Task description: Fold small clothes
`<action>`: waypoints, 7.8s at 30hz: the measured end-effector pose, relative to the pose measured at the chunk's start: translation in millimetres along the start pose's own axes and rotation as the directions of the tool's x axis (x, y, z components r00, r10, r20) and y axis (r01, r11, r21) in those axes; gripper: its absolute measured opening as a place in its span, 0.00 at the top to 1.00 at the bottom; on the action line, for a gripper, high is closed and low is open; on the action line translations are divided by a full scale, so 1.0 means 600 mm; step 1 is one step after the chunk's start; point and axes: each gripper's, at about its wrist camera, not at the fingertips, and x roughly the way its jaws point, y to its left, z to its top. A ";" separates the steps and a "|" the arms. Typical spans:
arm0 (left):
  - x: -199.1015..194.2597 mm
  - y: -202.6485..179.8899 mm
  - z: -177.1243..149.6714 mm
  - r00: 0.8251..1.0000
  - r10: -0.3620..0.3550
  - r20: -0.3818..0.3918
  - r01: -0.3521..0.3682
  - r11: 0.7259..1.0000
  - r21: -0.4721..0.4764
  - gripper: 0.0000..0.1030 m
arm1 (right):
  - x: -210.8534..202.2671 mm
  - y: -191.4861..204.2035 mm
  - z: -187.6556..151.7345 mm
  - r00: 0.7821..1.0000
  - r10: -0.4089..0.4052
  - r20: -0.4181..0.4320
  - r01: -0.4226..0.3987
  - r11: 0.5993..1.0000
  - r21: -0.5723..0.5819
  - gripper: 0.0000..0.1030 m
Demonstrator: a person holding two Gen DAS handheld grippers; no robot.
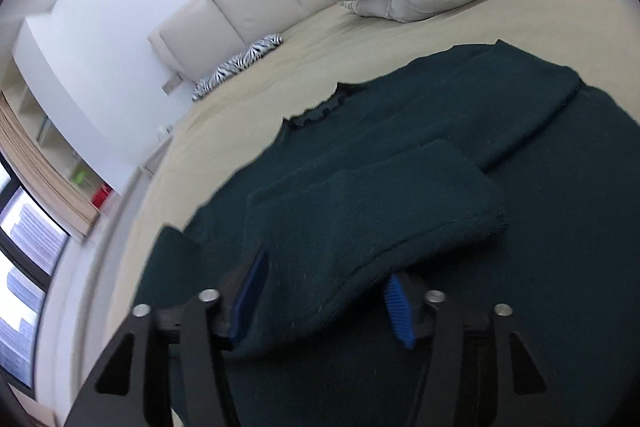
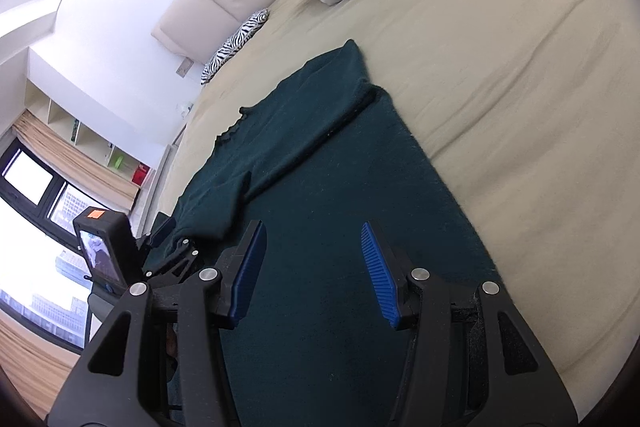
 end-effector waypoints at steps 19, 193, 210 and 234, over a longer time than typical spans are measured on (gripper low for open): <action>-0.028 0.211 -0.178 0.984 -0.180 -0.016 0.142 0.823 -0.550 0.31 | 0.310 0.176 0.052 0.936 0.059 -0.347 -0.093 0.992 -0.081 0.60; -0.221 0.280 -0.514 0.665 -0.741 0.092 0.374 0.224 -0.900 0.93 | -0.178 -0.139 -0.113 0.868 0.025 -0.496 0.093 0.973 0.212 0.54; -0.218 0.283 -0.515 0.665 -0.739 0.108 0.381 0.211 -0.900 0.93 | -0.197 -0.172 -0.124 0.896 0.101 -0.431 0.037 0.953 0.300 0.74; -0.230 0.303 -0.515 0.659 -0.732 0.174 0.430 0.176 -0.886 0.94 | -0.232 -0.155 -0.118 0.940 0.101 -0.327 -0.024 0.973 0.230 0.95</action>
